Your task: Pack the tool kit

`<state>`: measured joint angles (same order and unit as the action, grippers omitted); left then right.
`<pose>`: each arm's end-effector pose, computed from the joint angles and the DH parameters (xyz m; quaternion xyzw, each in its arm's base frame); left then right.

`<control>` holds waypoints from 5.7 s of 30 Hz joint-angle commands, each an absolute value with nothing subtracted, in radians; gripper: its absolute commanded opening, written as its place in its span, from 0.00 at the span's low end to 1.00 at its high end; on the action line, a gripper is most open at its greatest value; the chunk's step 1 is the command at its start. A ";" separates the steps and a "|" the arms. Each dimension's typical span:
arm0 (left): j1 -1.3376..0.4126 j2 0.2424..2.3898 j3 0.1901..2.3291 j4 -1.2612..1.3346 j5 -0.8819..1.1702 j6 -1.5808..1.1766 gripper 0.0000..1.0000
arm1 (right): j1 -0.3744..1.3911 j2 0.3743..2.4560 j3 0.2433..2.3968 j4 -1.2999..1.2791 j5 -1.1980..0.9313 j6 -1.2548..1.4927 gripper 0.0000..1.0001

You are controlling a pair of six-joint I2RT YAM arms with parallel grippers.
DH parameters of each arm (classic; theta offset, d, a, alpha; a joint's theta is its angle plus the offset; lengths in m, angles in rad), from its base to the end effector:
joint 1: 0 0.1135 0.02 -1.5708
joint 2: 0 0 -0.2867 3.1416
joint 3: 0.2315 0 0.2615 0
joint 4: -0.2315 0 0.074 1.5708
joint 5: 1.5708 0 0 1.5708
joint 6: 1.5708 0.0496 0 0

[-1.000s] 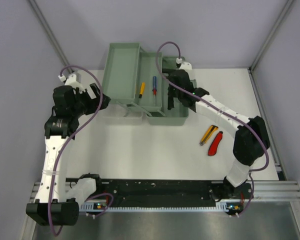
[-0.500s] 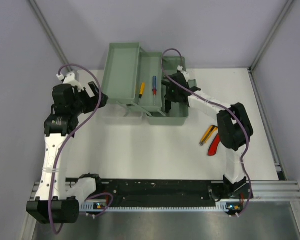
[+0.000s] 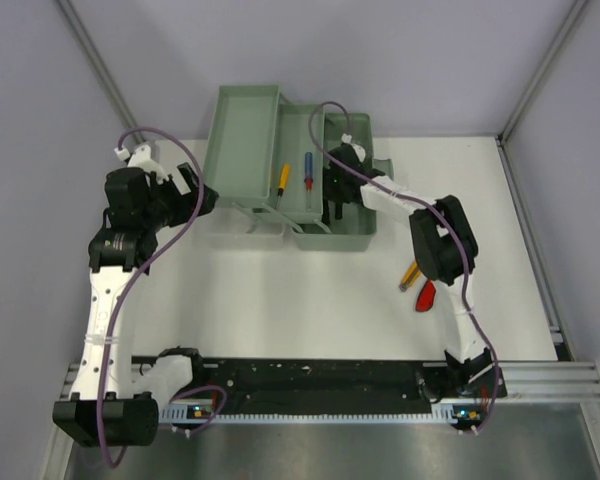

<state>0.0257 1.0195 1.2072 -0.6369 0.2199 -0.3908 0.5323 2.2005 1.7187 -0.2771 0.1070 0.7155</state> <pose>0.2192 -0.0052 0.4110 -0.1169 0.8356 -0.1873 0.5030 0.4608 0.2653 0.1956 0.1050 0.9116 0.1905 0.3487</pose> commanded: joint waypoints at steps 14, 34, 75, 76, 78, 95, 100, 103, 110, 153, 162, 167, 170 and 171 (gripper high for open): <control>0.032 1.025 1.223 -0.588 0.314 -0.411 0.98 | 0.537 1.956 1.704 -0.402 0.211 0.641 0.23; -0.268 1.023 1.215 -0.319 0.841 -0.373 0.98 | 0.417 1.168 0.988 -0.638 0.465 0.739 0.56; -0.420 1.115 1.230 -0.278 0.801 -0.360 0.98 | 0.201 1.051 0.915 -0.646 0.388 0.821 0.00; -0.420 1.118 1.230 -0.262 0.810 -0.374 0.98 | 0.202 1.036 0.946 -0.640 0.349 0.805 0.00; -0.422 1.123 1.229 -0.229 0.825 -0.406 0.98 | 0.202 1.003 0.998 -0.620 0.269 0.799 0.00; -0.636 1.318 1.304 0.211 0.768 -0.811 0.98 | 0.267 1.037 1.114 0.280 -0.638 1.109 0.01; -0.650 1.295 1.224 0.336 0.709 -0.883 0.98 | 0.319 1.028 1.011 0.555 -0.655 1.273 0.01; -0.663 1.279 1.183 0.455 0.715 -0.907 0.98 | 0.353 1.002 0.979 0.592 -0.667 1.267 0.02; -0.670 1.341 1.209 0.518 0.799 -0.899 0.98 | 0.399 0.948 1.012 0.477 -0.721 1.206 0.02; -0.282 1.742 2.138 -0.854 0.198 -0.186 0.00 | 0.284 0.848 0.897 -0.325 -0.034 0.512 0.98; -0.192 1.970 2.273 -0.830 0.181 -0.111 0.00 | 0.265 0.903 0.833 -0.351 0.109 0.566 0.96; -0.190 1.999 2.194 -0.778 0.190 -0.072 0.00 | 0.267 0.946 0.802 -0.351 0.136 0.597 0.94; -0.190 1.997 2.119 -0.744 0.195 -0.074 0.00 | 0.267 0.965 0.782 -0.339 0.156 0.620 0.94; -0.190 1.996 2.093 -0.729 0.195 -0.078 0.00 | 0.267 0.974 0.782 -0.336 0.170 0.623 0.94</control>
